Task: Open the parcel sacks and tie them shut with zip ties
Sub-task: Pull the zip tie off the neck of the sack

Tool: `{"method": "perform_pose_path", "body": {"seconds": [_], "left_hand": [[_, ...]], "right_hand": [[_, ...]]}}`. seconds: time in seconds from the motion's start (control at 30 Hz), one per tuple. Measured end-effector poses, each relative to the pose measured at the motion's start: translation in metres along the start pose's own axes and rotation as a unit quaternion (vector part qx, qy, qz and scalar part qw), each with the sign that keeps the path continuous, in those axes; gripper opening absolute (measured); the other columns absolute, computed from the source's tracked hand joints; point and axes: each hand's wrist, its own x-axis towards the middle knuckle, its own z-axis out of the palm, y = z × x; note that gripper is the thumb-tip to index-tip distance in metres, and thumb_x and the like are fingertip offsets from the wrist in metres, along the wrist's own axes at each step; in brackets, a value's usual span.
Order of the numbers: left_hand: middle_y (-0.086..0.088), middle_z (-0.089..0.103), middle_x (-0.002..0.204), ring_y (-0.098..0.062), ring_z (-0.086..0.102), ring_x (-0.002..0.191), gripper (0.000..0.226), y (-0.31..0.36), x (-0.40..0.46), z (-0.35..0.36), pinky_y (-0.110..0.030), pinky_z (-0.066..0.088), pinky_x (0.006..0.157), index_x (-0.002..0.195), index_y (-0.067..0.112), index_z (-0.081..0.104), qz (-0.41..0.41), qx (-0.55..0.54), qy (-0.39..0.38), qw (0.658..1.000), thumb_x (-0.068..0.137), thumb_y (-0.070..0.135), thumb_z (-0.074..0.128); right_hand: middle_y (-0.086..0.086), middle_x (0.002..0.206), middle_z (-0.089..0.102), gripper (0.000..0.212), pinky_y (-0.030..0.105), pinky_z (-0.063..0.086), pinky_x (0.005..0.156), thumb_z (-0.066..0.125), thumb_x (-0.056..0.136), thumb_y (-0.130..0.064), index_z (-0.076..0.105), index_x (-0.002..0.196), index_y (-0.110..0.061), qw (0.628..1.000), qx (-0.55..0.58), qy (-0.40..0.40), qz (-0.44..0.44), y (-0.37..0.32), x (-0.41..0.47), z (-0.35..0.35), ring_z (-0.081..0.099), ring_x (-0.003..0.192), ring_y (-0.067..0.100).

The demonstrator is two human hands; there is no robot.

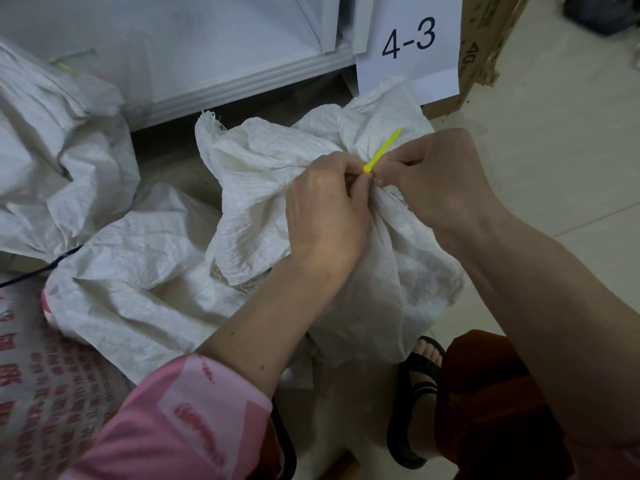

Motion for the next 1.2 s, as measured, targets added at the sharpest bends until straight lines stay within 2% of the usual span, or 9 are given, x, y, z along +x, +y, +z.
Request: {"method": "perform_pose_path", "body": {"seconds": [0.13, 0.33, 0.5, 0.77, 0.87, 0.93, 1.03, 1.1, 1.2], "left_hand": [[0.005, 0.063, 0.072, -0.010, 0.059, 0.066, 0.007, -0.001, 0.000, 0.001, -0.033, 0.052, 0.068, 0.082, 0.015, 0.069, 0.018, 0.008, 0.013, 1.000, 0.085, 0.021, 0.068], [0.009, 0.062, 0.071, -0.012, 0.057, 0.067, 0.008, 0.001, 0.000, -0.001, -0.037, 0.050, 0.067, 0.085, 0.025, 0.072, 0.037, 0.041, 0.022, 0.998, 0.085, 0.030, 0.067], [0.007, 0.063, 0.071, -0.012, 0.058, 0.063, 0.007, 0.004, -0.001, -0.003, -0.034, 0.050, 0.063, 0.080, 0.019, 0.070, 0.057, 0.047, 0.041, 0.996, 0.082, 0.026, 0.069], [0.010, 0.060, 0.070, -0.008, 0.055, 0.064, 0.006, 0.003, 0.002, -0.006, -0.030, 0.049, 0.065, 0.083, 0.024, 0.073, 0.063, 0.042, 0.033, 0.997, 0.083, 0.028, 0.069], [0.008, 0.058, 0.071, -0.009, 0.055, 0.063, 0.006, 0.003, 0.003, -0.008, -0.029, 0.049, 0.063, 0.082, 0.022, 0.074, 0.076, 0.043, 0.041, 0.995, 0.082, 0.027, 0.071], [0.006, 0.060, 0.074, -0.009, 0.057, 0.065, 0.005, 0.003, 0.003, -0.009, -0.030, 0.051, 0.065, 0.081, 0.020, 0.073, 0.074, 0.033, 0.040, 0.996, 0.082, 0.026, 0.071], [0.006, 0.053, 0.079, -0.007, 0.053, 0.067, 0.005, 0.003, 0.005, -0.011, -0.027, 0.051, 0.066, 0.084, 0.020, 0.074, 0.065, 0.023, 0.046, 0.997, 0.081, 0.025, 0.072], [0.009, 0.050, 0.080, -0.005, 0.052, 0.066, 0.004, 0.001, 0.007, -0.011, -0.024, 0.051, 0.067, 0.084, 0.019, 0.073, 0.055, -0.004, 0.042, 0.998, 0.081, 0.021, 0.073], [0.014, 0.047, 0.082, -0.002, 0.050, 0.062, 0.002, 0.001, 0.008, -0.013, -0.016, 0.048, 0.064, 0.084, 0.019, 0.072, 0.042, -0.036, 0.031, 0.998, 0.082, 0.019, 0.072]], "right_hand": [[0.013, 0.058, 0.045, 0.014, 0.027, 0.028, 0.049, 0.059, 0.075, 0.006, 0.063, 0.074, 0.019, 1.000, -0.005, -0.002, 0.003, -0.001, 0.000, -0.003, 0.035, 0.054, 0.018], [0.012, 0.060, 0.039, 0.019, 0.029, 0.025, 0.052, 0.059, 0.076, 0.003, 0.060, 0.075, 0.021, 1.000, -0.004, 0.012, 0.003, -0.002, 0.001, -0.004, 0.031, 0.060, 0.020], [0.011, 0.059, 0.039, 0.017, 0.030, 0.023, 0.052, 0.057, 0.074, 0.004, 0.060, 0.073, 0.020, 1.000, -0.010, 0.009, 0.001, -0.002, 0.000, -0.003, 0.030, 0.060, 0.019], [0.036, 0.068, 0.052, 0.019, 0.029, 0.027, 0.052, 0.057, 0.077, 0.001, 0.062, 0.081, 0.019, 1.000, -0.020, 0.009, 0.003, -0.002, 0.001, -0.002, 0.036, 0.059, 0.018], [0.038, 0.074, 0.056, 0.019, 0.029, 0.029, 0.053, 0.057, 0.076, 0.001, 0.063, 0.080, 0.019, 1.000, -0.019, 0.012, -0.003, -0.004, -0.001, -0.002, 0.038, 0.060, 0.018], [0.034, 0.072, 0.059, 0.017, 0.028, 0.032, 0.052, 0.058, 0.077, 0.000, 0.066, 0.077, 0.015, 1.000, -0.020, 0.013, -0.010, -0.006, -0.002, -0.002, 0.041, 0.057, 0.020], [0.012, 0.065, 0.066, 0.015, 0.025, 0.040, 0.049, 0.061, 0.081, -0.004, 0.074, 0.075, -0.002, 0.999, -0.020, 0.013, -0.023, -0.011, -0.003, -0.004, 0.052, 0.053, 0.012], [0.009, 0.069, 0.069, 0.014, 0.027, 0.045, 0.050, 0.063, 0.082, -0.006, 0.074, 0.075, -0.008, 0.999, -0.025, 0.016, -0.032, -0.013, -0.003, -0.004, 0.059, 0.058, 0.018], [-0.007, 0.071, 0.068, 0.013, 0.015, 0.048, 0.058, 0.066, 0.083, -0.008, 0.072, 0.076, -0.018, 0.999, -0.024, 0.010, -0.032, -0.014, -0.003, -0.003, 0.063, 0.066, 0.007]]}}
